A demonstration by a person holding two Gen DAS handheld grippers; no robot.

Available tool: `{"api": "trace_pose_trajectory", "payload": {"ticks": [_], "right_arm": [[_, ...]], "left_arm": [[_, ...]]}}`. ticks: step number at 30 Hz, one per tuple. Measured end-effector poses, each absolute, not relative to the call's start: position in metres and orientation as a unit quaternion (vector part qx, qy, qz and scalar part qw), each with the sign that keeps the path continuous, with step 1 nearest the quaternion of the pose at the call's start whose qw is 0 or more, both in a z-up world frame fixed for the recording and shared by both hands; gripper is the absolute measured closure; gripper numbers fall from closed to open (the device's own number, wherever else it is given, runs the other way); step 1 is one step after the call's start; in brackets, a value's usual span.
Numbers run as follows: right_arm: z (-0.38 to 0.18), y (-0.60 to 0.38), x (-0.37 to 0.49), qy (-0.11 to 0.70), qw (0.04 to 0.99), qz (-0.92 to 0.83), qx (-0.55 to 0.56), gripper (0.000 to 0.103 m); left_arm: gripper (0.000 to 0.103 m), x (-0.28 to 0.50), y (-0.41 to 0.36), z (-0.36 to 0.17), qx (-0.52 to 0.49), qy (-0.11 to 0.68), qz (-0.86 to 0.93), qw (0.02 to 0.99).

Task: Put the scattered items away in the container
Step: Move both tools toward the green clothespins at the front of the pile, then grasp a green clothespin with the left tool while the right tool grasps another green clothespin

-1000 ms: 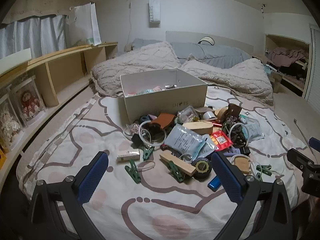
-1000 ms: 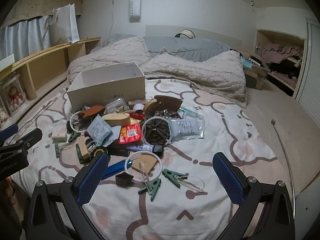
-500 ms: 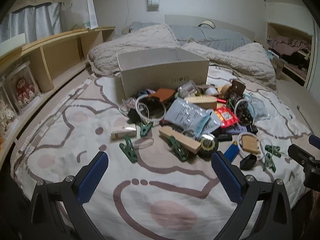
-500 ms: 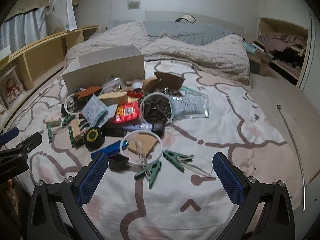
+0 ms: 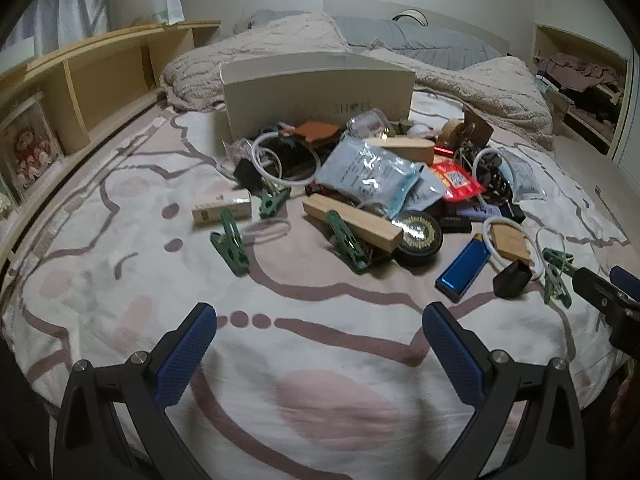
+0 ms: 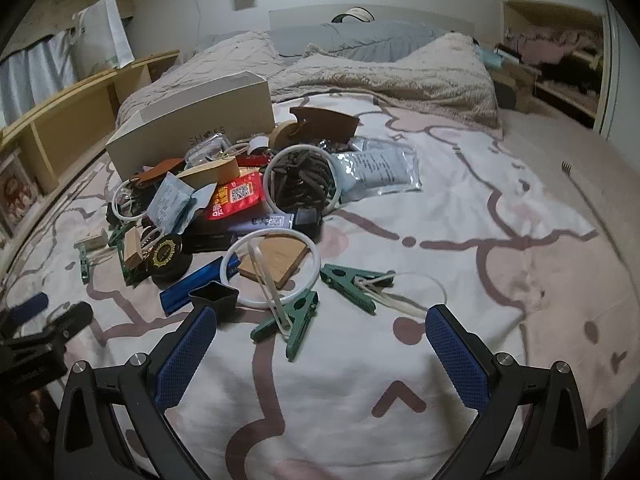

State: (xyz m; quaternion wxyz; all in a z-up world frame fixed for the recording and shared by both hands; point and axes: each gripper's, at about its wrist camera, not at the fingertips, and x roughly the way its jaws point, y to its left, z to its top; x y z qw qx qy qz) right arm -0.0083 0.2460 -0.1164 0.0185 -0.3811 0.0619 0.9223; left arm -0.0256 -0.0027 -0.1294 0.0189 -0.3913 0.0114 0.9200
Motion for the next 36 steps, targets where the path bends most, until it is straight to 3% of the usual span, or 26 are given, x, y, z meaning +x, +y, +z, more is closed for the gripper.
{"api": "trace_pose_trajectory", "payload": {"ticks": [12, 13, 14, 17, 20, 36], "right_arm": [[-0.123, 0.293, -0.033, 0.055, 0.054, 0.911, -0.404, 0.0], [-0.123, 0.299, -0.037, 0.057, 0.057, 0.912, -0.403, 0.003], [-0.123, 0.304, -0.041, 0.058, 0.054, 0.912, -0.403, 0.013], [-0.127, 0.318, -0.055, 0.051, 0.067, 0.909, -0.408, 0.032], [-0.134, 0.326, -0.066, 0.034, 0.073, 0.906, -0.415, 0.041], [-0.146, 0.274, -0.054, -0.015, -0.043, 0.902, -0.43, 0.053]], "left_arm": [[0.0, -0.03, 0.003, -0.159, -0.414, 0.011, 0.91, 0.032], [0.0, -0.031, 0.002, -0.16, -0.416, 0.008, 0.909, 0.032], [0.0, -0.031, 0.002, -0.161, -0.417, 0.006, 0.908, 0.033], [0.0, -0.033, 0.001, -0.166, -0.427, 0.003, 0.904, 0.036], [0.0, -0.033, -0.001, -0.167, -0.431, -0.006, 0.902, 0.039], [0.0, -0.026, 0.008, -0.16, -0.428, 0.0, 0.901, 0.072]]}}
